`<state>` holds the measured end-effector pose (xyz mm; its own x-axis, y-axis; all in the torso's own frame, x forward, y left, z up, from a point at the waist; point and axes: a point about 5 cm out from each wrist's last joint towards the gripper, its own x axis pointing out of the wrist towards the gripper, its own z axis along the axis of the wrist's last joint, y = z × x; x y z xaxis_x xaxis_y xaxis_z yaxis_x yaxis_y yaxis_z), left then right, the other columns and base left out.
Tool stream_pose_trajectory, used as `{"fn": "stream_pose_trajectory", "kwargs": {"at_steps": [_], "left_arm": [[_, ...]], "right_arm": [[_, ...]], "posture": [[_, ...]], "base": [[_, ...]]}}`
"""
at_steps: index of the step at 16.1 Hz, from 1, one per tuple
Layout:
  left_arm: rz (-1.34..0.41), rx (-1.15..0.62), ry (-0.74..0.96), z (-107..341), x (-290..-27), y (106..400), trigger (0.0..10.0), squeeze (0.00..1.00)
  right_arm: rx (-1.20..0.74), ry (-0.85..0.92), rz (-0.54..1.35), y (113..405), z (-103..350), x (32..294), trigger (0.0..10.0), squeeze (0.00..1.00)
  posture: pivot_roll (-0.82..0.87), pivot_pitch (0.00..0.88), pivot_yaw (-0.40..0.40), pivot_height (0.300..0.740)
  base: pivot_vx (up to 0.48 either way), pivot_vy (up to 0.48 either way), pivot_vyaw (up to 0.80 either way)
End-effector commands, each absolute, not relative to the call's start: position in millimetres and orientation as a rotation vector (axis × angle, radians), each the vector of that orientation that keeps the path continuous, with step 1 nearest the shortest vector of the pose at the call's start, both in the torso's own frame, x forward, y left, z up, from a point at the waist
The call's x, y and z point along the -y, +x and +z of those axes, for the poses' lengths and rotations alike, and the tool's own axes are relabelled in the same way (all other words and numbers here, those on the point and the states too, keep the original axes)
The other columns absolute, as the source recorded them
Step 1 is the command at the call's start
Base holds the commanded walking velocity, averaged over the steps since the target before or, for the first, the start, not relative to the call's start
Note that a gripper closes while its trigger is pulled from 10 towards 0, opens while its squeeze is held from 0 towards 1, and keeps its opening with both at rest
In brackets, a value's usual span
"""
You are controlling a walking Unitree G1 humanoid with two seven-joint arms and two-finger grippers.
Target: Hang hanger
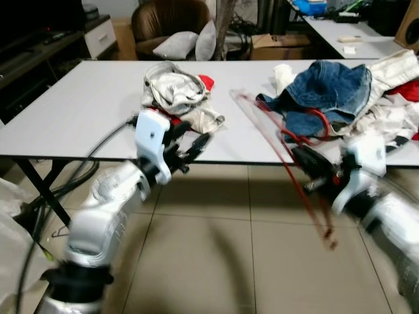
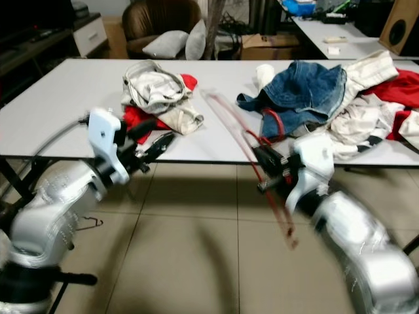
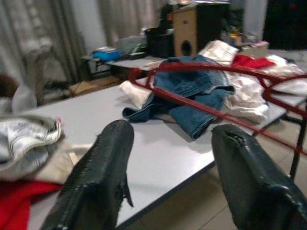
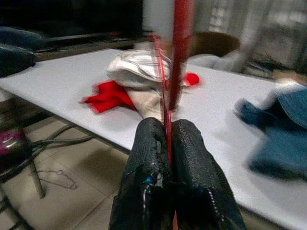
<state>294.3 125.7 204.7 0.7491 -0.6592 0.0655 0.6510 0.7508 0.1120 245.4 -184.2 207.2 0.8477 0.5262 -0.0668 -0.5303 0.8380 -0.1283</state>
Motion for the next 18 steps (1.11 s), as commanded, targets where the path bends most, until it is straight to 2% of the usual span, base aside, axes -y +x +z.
{"fn": "stream_pose_trajectory", "kwargs": {"at_steps": [1, 3, 5, 9, 10, 11, 15, 17, 18], "left_arm": [[-0.792, 0.131, 0.088, 216, -126, 298, 10.0, 1.0], [-0.877, 0.175, 0.077, 236, -124, 300, 10.0, 1.0], [-1.045, 0.204, 0.078, 258, -121, 300, 10.0, 1.0], [-1.221, 0.213, 0.18, 279, -115, 305, 10.0, 1.0], [-1.262, 0.178, 0.242, 275, -111, 307, 10.0, 0.85], [-1.291, 0.138, 0.281, 269, -109, 309, 10.0, 0.0], [-1.389, 0.03, 0.384, 247, -100, 312, 10.0, 0.0], [-1.414, 0.025, 0.398, 246, -99, 313, 8.4, 0.0], [-1.44, 0.02, 0.419, 246, -96, 314, 2.5, 0.0]], "right_arm": [[-0.039, -0.194, 0.708, 249, 215, 190, 10.0, 0.0], [-0.054, -0.243, 0.83, 252, 225, 202, 10.0, 0.0], [-0.073, -0.275, 0.978, 258, 237, 209, 10.0, 0.0], [-0.102, -0.35, 1.171, 266, 251, 215, 10.0, 0.0], [-0.101, -0.377, 1.225, 267, 257, 214, 10.0, 0.0], [-0.099, -0.395, 1.259, 268, 259, 213, 10.0, 0.0], [-0.083, -0.506, 1.307, 267, 263, 203, 10.0, 0.0], [-0.081, -0.551, 1.306, 269, 264, 200, 10.0, 0.0], [-0.078, -0.582, 1.309, 270, 265, 198, 10.0, 0.0]], "posture": [[-0.08, 0.0, 0.042, 0.74], [-0.08, 0.0, 0.031, 0.74], [-0.07, 0.0, 0.017, 0.74], [-0.05, 0.0, -0.008, 0.74], [-0.05, 0.0, -0.008, 0.74], [-0.05, 0.0, -0.006, 0.74], [-0.05, 0.0, -0.007, 0.74], [-0.05, 0.0, 0.009, 0.74], [-0.05, 0.0, 0.013, 0.74]], "base": [[0.0, 0.0, 0.0], [0.0, 0.0, 0.0], [0.0, 0.0, 0.0], [0.0, 0.0, 0.0], [0.0, 0.0, 0.0], [0.0, 0.0, 0.0], [0.0, 0.0, 0.0], [0.0, 0.0, 0.0], [0.0, 0.0, 0.0]]}}
